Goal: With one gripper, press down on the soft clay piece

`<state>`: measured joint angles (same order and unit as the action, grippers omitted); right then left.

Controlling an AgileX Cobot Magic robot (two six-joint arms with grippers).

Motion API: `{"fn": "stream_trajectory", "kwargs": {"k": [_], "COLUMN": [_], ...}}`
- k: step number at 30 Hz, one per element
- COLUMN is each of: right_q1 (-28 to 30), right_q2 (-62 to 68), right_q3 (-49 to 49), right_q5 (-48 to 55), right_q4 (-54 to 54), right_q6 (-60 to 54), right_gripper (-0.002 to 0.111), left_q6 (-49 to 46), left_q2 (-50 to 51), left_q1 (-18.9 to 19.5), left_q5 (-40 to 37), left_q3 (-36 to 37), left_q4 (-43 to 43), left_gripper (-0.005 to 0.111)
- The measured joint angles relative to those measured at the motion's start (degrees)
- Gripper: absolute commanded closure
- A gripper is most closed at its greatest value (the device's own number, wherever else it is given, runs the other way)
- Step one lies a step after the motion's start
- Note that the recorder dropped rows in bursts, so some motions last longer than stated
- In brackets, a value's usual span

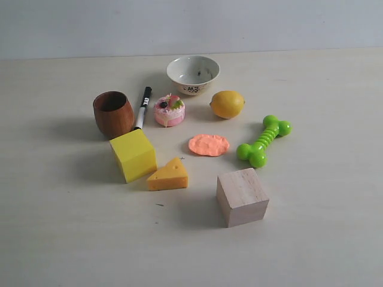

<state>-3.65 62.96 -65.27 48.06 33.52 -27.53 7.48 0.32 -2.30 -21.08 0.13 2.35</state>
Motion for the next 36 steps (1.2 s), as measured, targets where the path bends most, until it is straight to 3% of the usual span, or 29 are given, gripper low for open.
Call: {"fn": "stream_trajectory", "kwargs": {"k": [4,13,21,36], "right_q1": [-11.4,-23.1,-24.0,-24.0], "right_q2": [7.9,23.6,35.9,36.7], "right_q3": [0.0,-0.1,-1.8,-2.5], "right_q5": [0.3,1.3,4.0,-7.7], "right_q4": [-12.5,-19.2,-23.3,-23.3], "right_q6": [8.7,18.4,24.7,25.0], "right_gripper": [0.108,0.108,0.108,0.108], "left_q6": [0.0,0.0,0.0,0.0], "left_q2": [0.0,0.0,0.0,0.0], "left_q1": [0.0,0.0,0.0,0.0], "left_q5": [0.0,0.0,0.0,0.0], "left_q3": [0.0,0.0,0.0,0.0], "left_q4": [0.0,0.0,0.0,0.0], "left_gripper": [0.107,0.107,0.107,0.107]}}
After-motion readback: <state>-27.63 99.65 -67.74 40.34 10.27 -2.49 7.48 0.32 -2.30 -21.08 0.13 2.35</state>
